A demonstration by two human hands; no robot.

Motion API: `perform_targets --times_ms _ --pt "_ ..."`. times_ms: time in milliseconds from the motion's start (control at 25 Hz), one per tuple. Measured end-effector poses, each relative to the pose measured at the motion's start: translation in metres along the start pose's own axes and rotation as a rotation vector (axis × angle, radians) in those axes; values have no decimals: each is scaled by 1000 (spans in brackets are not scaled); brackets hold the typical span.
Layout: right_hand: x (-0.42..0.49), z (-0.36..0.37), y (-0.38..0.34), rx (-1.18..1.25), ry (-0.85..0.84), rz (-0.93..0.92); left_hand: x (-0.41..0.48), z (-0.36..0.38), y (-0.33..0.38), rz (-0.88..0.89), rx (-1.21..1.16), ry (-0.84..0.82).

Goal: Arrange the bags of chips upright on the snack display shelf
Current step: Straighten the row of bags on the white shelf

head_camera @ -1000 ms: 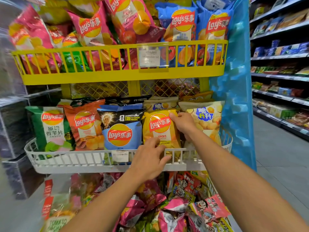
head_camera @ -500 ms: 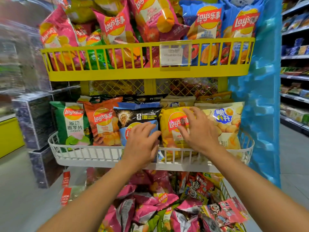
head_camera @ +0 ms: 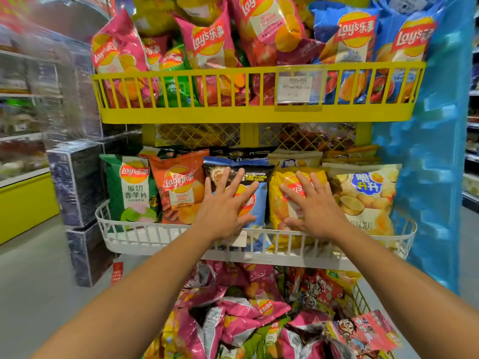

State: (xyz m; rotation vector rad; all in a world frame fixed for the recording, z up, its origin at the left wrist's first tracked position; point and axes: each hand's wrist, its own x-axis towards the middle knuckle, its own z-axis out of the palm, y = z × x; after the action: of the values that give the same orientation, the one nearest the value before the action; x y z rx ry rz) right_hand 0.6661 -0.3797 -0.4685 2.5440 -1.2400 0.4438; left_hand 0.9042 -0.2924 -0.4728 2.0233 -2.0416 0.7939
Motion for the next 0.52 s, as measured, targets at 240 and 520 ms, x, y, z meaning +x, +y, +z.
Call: perform_targets --times_ms 240,520 --pt "-54 -12 60 8 279 198 -3 4 -2 18 -38 54" --pt "-56 9 85 158 78 333 2 6 -4 57 -97 49"
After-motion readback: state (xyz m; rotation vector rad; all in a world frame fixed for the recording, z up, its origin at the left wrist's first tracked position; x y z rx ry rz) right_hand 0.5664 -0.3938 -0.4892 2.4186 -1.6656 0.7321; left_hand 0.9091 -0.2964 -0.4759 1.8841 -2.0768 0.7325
